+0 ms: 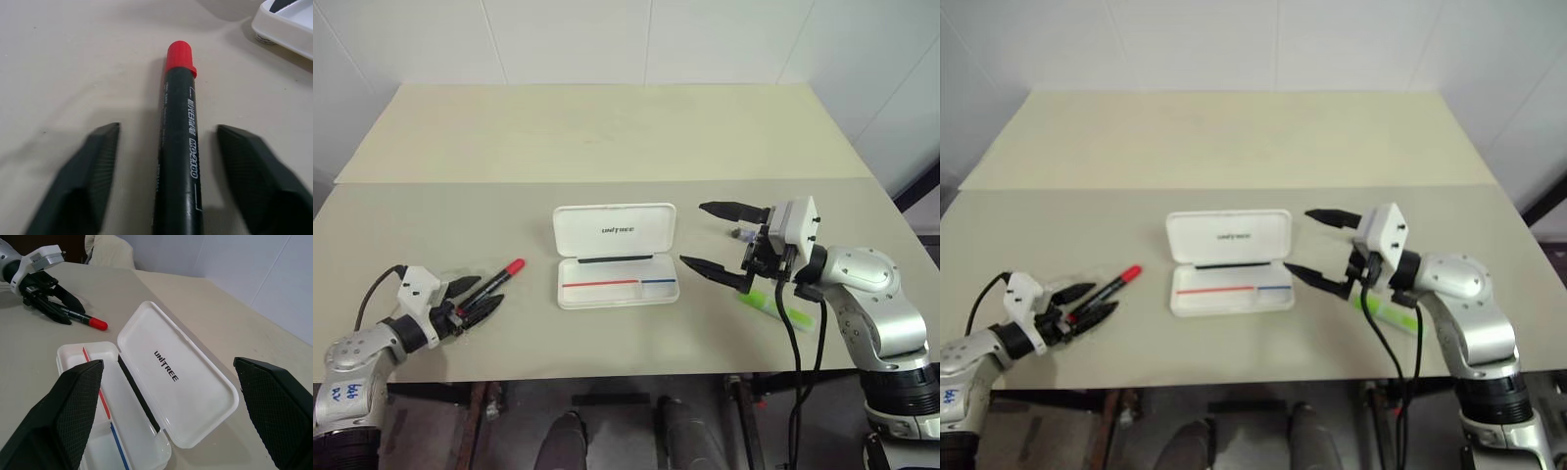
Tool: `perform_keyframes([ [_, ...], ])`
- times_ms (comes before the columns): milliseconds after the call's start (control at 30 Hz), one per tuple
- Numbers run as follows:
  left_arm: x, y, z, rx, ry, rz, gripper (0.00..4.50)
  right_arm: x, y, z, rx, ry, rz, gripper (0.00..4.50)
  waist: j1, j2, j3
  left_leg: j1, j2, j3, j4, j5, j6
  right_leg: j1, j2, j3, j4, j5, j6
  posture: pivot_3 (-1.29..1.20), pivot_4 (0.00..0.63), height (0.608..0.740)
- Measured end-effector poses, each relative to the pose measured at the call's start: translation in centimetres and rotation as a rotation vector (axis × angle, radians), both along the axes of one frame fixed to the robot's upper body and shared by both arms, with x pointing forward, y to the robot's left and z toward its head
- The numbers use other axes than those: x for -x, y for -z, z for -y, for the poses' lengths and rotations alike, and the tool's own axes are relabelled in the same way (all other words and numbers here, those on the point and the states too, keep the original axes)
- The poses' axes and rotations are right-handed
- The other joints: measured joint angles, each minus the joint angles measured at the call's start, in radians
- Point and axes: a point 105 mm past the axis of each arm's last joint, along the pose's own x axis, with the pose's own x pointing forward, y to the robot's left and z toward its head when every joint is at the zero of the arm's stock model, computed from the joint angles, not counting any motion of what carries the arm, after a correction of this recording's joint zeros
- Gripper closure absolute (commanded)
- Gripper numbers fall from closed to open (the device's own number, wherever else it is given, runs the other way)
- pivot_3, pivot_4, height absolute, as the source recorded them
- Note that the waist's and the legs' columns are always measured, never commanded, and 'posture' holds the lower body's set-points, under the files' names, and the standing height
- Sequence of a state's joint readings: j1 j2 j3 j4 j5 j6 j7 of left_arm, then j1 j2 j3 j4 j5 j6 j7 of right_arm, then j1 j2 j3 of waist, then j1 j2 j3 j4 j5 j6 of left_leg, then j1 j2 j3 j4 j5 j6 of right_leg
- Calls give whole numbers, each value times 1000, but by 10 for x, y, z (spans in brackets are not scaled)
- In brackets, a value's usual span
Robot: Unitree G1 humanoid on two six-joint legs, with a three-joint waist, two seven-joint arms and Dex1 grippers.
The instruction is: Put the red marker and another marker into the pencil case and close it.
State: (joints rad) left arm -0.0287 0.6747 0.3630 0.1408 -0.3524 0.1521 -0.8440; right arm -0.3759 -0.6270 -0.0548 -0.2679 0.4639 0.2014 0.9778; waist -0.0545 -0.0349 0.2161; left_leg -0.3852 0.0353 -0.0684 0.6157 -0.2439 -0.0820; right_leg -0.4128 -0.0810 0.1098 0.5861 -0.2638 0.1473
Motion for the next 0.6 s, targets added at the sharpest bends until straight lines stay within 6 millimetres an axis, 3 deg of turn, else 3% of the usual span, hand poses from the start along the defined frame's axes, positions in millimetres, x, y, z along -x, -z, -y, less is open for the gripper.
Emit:
perform_keyframes([
  [133, 0, 0, 0, -1, -3, 2, 3757, 4, 3, 2, 10, -25, -43, 0, 2, 0, 0, 0, 0, 0, 0, 0, 0, 0, 0, 0, 0, 0, 0, 0, 150, 740],
  [167, -1, 0, 0, -2, -3, 3, 3933, 5, 3, 3, 10, -38, -56, 0, 2, 0, 0, 0, 0, 0, 0, 0, 0, 0, 0, 0, 0, 0, 0, 0, 150, 740],
  [367, -1, -1, 1, -4, -1, 4, 3929, 20, -2, -1, 18, -135, -95, 0, 2, 0, 0, 0, 0, 0, 0, 0, 0, 0, 0, 0, 0, 0, 0, 0, 150, 740],
  [467, 0, -1, 4, -6, 10, 5, 3929, 40, -1, -6, 52, -234, -152, 0, 5, 0, 0, -1, 0, 0, 0, 0, 0, 0, 0, 0, -1, 0, 0, 0, 150, 740],
  [600, 3, -10, 17, 6, 81, 28, 3929, 51, -3, -10, 74, -301, -166, 0, 4, -1, 0, 0, 0, 0, 0, 0, 0, 0, 0, 0, -1, 0, 0, 0, 150, 740],
])
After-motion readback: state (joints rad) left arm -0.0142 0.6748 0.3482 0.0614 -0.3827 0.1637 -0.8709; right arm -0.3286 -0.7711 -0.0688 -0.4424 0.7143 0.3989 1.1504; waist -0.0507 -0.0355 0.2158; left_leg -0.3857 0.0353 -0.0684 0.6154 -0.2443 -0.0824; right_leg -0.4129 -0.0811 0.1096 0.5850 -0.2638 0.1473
